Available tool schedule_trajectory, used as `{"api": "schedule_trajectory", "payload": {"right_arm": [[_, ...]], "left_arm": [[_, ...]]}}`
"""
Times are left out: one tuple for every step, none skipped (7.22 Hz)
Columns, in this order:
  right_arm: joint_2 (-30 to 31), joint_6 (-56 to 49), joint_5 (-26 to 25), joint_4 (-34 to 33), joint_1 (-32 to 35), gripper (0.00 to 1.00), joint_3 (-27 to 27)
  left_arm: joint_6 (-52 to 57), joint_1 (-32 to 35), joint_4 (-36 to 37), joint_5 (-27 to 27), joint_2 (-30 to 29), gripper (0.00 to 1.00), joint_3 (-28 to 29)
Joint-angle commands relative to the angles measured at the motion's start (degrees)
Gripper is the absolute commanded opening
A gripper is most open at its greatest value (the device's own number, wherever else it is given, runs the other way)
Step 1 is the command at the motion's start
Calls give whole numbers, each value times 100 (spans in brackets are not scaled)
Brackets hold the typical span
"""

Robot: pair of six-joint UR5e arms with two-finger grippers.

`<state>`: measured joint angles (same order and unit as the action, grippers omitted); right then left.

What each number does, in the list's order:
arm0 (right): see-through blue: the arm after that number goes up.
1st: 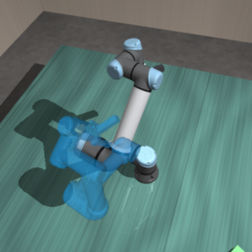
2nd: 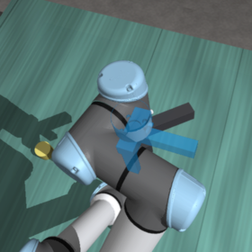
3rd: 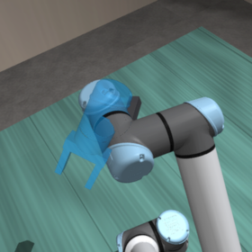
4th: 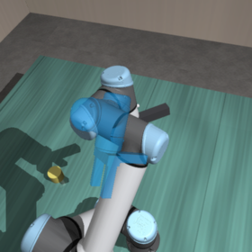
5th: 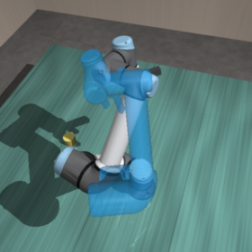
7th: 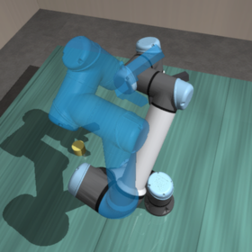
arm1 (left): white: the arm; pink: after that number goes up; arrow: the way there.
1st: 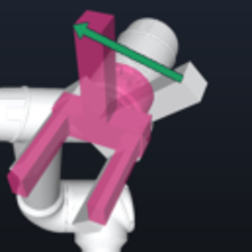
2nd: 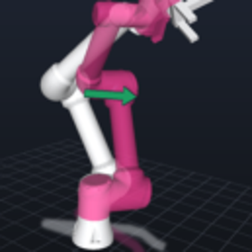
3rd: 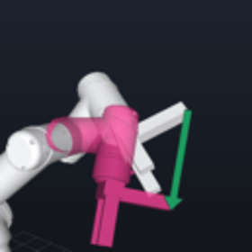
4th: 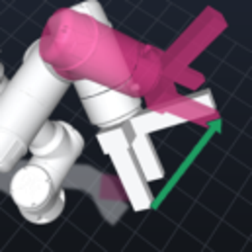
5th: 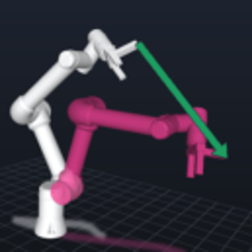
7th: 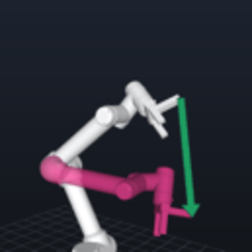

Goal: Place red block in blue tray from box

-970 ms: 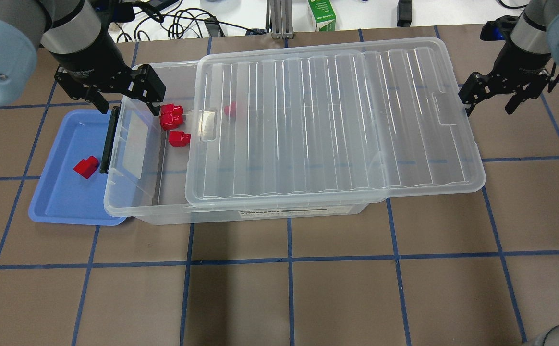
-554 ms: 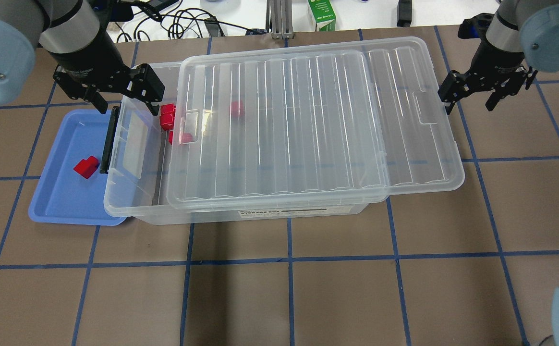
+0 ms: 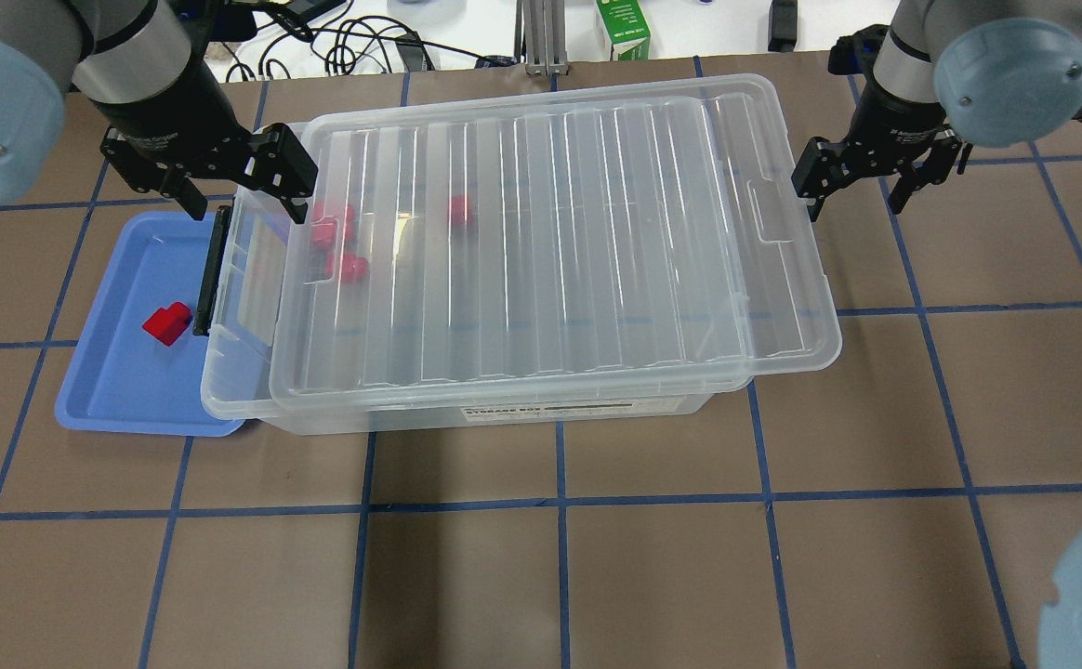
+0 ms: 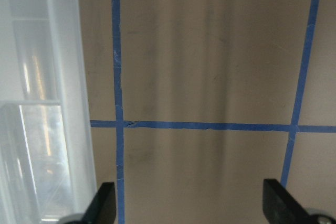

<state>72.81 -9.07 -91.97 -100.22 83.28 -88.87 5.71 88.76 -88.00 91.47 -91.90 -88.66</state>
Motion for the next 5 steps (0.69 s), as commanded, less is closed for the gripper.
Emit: {"api": "schedule_trajectory", "payload": {"right_arm": [[6,142,21,-6,188,100,10],[6,151,30,-6,232,100,1],[-3,151,30,2,241,100,1],[6,151,39,3,241,100,1],[-3,151,39,-6,276,100,1]], "left_arm": [[0,1,-7,20,6,100,-11],[0,1,-7,20,6,100,-11],[0,1,-7,20,6,100,-11],[0,1,-7,20,6,100,-11],[0,1,-7,20,6,100,-11]]}}
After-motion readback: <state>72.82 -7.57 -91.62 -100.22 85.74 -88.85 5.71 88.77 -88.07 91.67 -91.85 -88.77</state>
